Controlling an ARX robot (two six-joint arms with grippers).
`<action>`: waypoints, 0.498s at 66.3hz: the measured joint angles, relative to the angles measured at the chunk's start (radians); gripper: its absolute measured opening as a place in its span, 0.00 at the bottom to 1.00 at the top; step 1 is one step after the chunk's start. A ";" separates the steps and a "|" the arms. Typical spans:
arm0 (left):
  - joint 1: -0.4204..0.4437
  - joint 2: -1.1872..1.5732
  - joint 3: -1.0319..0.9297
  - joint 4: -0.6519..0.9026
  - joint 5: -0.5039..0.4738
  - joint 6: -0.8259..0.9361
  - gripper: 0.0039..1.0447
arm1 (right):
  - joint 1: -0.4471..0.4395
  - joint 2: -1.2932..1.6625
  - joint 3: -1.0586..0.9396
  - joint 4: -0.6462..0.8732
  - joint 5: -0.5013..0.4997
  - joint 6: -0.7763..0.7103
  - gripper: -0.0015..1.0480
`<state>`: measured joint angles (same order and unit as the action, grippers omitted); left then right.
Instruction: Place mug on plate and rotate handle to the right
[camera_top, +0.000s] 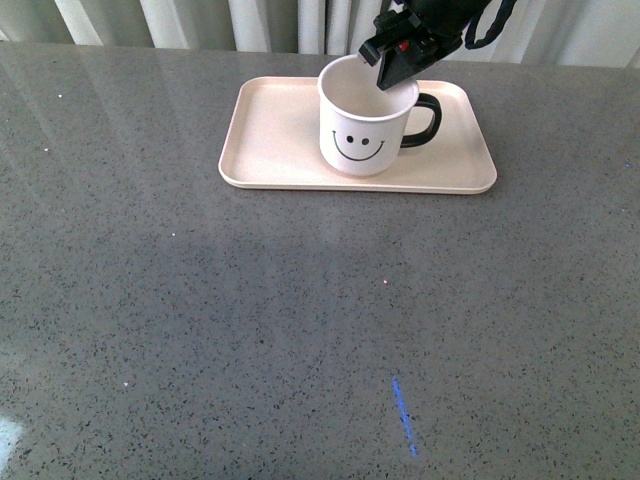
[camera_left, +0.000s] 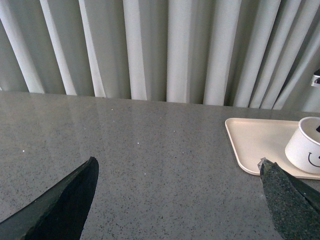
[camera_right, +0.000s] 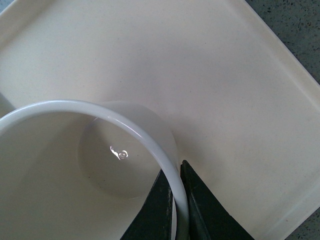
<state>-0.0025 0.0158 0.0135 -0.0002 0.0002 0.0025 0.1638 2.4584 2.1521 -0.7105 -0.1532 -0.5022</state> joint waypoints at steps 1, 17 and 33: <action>0.000 0.000 0.000 0.000 0.000 0.000 0.91 | 0.000 0.001 0.000 0.000 0.000 0.000 0.02; 0.000 0.000 0.000 0.000 0.000 0.000 0.91 | 0.000 0.005 -0.001 0.007 0.006 -0.007 0.02; 0.000 0.000 0.000 0.000 0.000 0.000 0.91 | 0.000 0.005 -0.009 0.020 0.011 -0.012 0.02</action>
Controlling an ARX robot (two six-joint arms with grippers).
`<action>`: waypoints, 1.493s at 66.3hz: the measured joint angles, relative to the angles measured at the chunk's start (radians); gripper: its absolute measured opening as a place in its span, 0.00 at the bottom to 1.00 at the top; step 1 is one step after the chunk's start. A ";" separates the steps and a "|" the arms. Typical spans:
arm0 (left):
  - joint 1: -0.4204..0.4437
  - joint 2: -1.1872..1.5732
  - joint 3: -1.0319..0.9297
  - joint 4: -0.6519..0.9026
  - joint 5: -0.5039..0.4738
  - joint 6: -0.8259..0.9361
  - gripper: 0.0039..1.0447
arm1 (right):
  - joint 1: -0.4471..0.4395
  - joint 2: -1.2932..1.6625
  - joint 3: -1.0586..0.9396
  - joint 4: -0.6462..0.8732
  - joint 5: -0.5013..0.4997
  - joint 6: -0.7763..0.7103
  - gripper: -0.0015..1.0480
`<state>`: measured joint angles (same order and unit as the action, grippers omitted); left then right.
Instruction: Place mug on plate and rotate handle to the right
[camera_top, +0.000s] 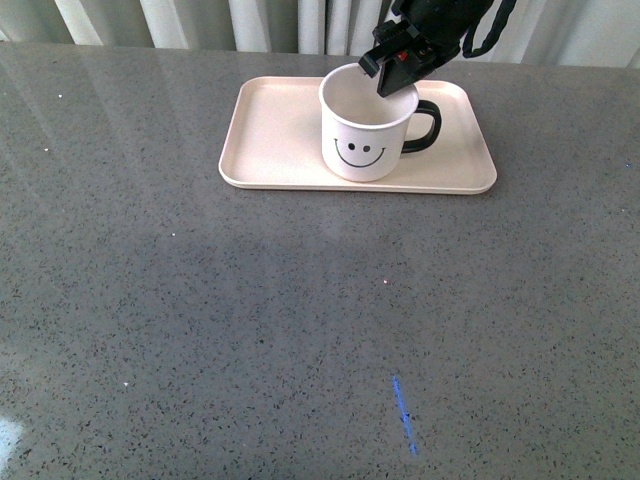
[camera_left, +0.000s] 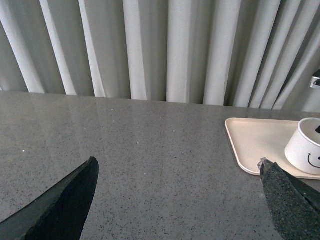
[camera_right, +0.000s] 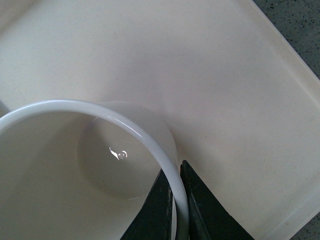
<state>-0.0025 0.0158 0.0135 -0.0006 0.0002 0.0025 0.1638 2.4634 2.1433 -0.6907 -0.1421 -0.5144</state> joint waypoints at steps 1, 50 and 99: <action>0.000 0.000 0.000 0.000 0.000 0.000 0.91 | 0.000 0.000 0.000 0.001 0.000 0.000 0.02; 0.000 0.000 0.000 0.000 0.000 0.000 0.91 | -0.005 0.003 -0.004 0.021 0.013 -0.021 0.73; 0.000 0.000 0.000 0.000 0.000 0.000 0.91 | -0.039 -0.457 -0.478 0.307 -0.299 -0.005 0.91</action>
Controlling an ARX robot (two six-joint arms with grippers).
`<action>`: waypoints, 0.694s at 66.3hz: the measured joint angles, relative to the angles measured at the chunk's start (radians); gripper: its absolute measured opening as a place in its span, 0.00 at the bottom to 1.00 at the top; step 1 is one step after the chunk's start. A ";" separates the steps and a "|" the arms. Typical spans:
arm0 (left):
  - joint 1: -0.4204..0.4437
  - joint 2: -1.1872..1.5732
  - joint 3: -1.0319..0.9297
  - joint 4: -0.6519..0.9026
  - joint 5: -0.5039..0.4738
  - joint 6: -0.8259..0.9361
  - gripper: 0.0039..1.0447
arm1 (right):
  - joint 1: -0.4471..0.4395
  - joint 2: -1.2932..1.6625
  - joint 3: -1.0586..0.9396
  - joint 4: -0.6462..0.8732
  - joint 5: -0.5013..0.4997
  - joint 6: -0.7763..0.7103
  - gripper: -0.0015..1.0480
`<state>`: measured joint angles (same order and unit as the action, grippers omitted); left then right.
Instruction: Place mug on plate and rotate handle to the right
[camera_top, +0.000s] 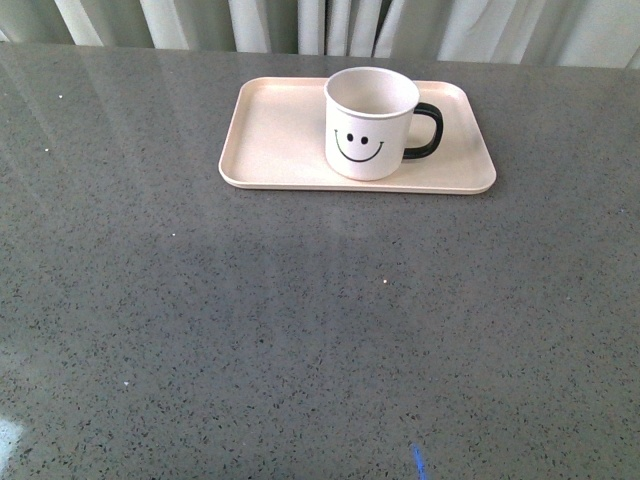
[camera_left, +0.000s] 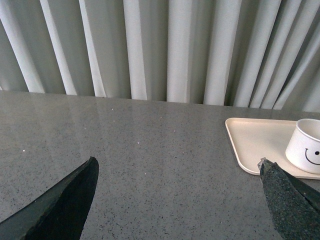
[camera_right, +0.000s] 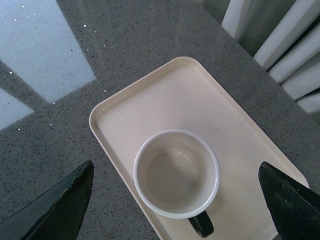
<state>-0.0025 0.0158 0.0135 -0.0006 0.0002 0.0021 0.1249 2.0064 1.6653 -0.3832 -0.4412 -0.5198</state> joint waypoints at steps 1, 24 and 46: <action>0.000 0.000 0.000 0.000 0.000 0.000 0.91 | 0.000 -0.002 -0.002 0.001 0.000 0.000 0.91; 0.000 0.000 0.000 0.000 0.000 0.000 0.91 | -0.007 -0.246 -0.709 1.155 0.553 0.442 0.50; 0.000 0.000 0.000 0.000 0.000 0.000 0.91 | -0.054 -0.554 -1.219 1.378 0.504 0.509 0.02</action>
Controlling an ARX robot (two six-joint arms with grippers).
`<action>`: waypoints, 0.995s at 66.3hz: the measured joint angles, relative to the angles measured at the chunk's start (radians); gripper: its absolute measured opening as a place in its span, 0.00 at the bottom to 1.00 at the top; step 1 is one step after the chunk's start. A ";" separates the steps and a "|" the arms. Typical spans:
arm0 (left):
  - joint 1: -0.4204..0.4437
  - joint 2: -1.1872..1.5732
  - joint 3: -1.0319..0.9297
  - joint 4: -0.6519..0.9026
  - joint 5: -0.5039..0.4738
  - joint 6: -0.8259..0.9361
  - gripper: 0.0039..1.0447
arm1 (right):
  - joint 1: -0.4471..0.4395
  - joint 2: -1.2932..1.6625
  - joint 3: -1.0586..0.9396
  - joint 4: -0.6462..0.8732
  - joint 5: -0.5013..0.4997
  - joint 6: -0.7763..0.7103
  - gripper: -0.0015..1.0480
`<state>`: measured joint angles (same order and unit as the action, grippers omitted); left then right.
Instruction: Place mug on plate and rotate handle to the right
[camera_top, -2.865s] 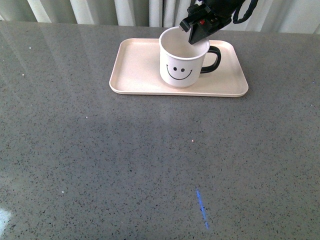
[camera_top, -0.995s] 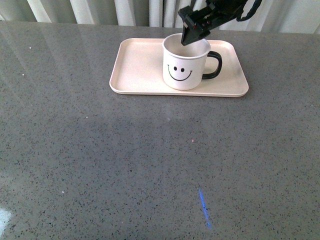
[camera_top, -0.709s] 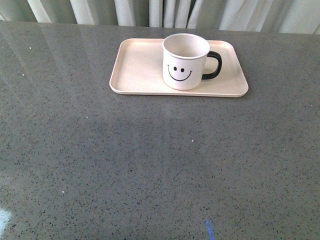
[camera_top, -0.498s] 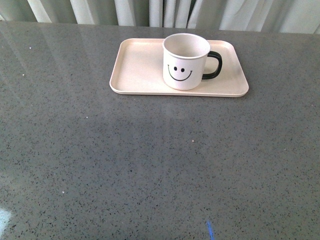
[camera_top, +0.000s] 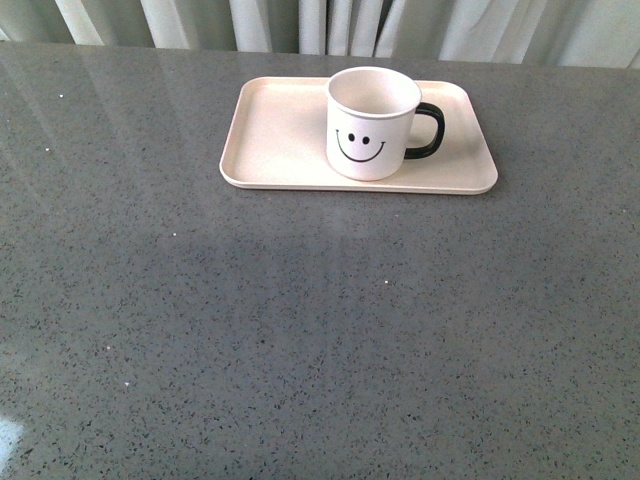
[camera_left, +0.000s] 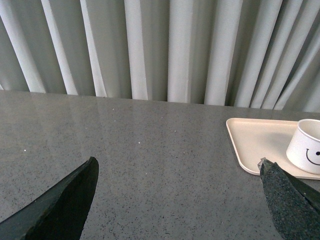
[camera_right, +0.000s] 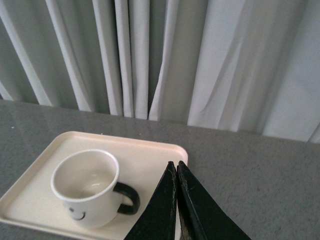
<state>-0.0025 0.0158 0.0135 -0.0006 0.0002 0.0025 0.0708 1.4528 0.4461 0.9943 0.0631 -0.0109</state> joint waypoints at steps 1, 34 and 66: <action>0.000 0.000 0.000 0.000 0.000 0.000 0.91 | -0.002 -0.016 -0.016 0.002 -0.003 0.000 0.02; 0.000 0.000 0.000 0.000 0.000 0.000 0.91 | -0.070 -0.370 -0.345 -0.012 -0.063 0.000 0.02; 0.000 0.000 0.000 0.000 0.000 0.000 0.91 | -0.070 -0.819 -0.426 -0.378 -0.063 0.001 0.02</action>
<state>-0.0025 0.0158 0.0135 -0.0006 0.0002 0.0025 0.0010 0.6342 0.0196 0.6163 -0.0002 -0.0101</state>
